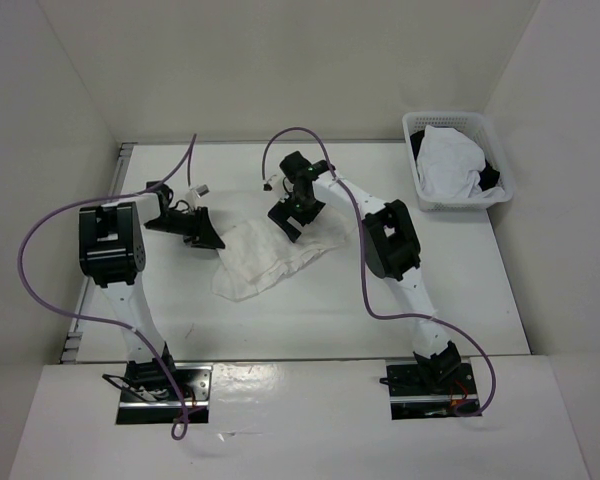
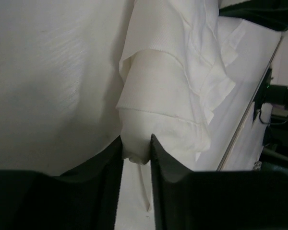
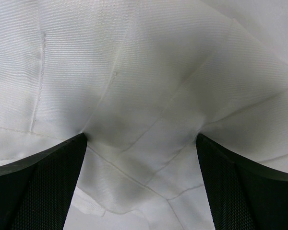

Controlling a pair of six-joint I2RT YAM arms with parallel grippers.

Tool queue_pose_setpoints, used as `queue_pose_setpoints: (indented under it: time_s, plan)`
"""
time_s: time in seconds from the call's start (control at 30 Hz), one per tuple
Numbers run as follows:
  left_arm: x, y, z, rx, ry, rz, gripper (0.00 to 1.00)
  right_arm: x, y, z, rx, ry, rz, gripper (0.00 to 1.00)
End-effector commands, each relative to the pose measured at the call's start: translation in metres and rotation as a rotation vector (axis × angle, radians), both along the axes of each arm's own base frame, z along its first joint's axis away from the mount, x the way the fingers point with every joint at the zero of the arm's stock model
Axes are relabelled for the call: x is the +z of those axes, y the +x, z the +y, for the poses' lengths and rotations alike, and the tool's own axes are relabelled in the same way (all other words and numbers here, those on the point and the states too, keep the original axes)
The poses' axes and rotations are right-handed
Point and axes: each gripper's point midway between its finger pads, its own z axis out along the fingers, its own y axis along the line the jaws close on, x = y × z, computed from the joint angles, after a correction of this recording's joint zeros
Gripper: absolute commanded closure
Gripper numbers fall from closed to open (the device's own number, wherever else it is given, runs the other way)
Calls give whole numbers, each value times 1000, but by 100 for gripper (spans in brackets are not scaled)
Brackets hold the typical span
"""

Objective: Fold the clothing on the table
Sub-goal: Fold the skirt

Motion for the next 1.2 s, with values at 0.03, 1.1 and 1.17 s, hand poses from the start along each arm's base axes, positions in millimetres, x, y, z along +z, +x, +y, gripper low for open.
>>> queue_pose_setpoints:
  time_s: [0.03, 1.1, 1.17]
  plan:
    - [5, 11, -7, -25, -31, -48, 76, -15, -19, 15, 46, 42, 60, 2]
    - [5, 8, -9, -31, 15, -54, 100, 38, 55, -156, -211, 350, 67, 2]
    - [5, 6, -9, -31, 13, -45, 100, 38, 62, -169, -237, 344, 48, 2]
